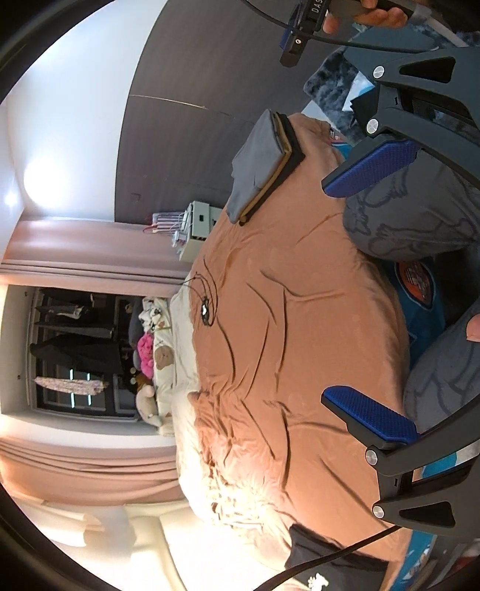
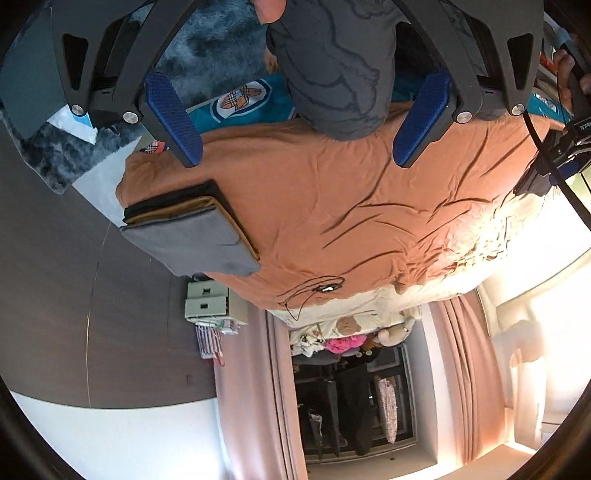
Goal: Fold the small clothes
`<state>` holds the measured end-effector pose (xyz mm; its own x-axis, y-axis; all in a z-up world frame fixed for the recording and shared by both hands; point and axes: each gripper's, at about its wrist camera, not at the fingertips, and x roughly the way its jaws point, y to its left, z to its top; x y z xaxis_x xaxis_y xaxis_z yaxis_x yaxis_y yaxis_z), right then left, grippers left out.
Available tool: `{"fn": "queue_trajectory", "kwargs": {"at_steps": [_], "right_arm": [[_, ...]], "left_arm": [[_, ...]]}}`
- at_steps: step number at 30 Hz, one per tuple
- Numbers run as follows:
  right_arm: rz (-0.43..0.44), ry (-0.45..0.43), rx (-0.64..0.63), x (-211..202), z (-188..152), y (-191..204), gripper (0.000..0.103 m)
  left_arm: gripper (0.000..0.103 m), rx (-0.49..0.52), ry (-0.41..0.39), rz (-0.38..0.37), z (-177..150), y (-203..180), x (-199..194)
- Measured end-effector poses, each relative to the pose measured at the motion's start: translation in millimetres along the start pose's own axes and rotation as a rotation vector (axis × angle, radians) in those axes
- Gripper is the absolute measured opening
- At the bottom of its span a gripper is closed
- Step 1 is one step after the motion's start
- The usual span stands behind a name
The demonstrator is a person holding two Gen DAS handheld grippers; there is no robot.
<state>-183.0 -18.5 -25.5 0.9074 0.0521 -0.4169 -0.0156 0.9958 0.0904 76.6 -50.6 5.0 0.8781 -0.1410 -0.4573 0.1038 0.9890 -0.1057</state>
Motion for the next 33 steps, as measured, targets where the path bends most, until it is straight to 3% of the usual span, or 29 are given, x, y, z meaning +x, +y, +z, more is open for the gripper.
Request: {"fn": "queue_trajectory", "kwargs": {"at_steps": [17, 33], "right_arm": [[0.018, -0.032, 0.018, -35, -37, 5, 0.103], [-0.011, -0.056, 0.009, -38, -52, 11, 0.103]], "left_arm": [[0.103, -0.028, -0.069, 0.042, -44, 8, -38], [0.103, -0.036, -0.093, 0.034, -46, 10, -47]]}}
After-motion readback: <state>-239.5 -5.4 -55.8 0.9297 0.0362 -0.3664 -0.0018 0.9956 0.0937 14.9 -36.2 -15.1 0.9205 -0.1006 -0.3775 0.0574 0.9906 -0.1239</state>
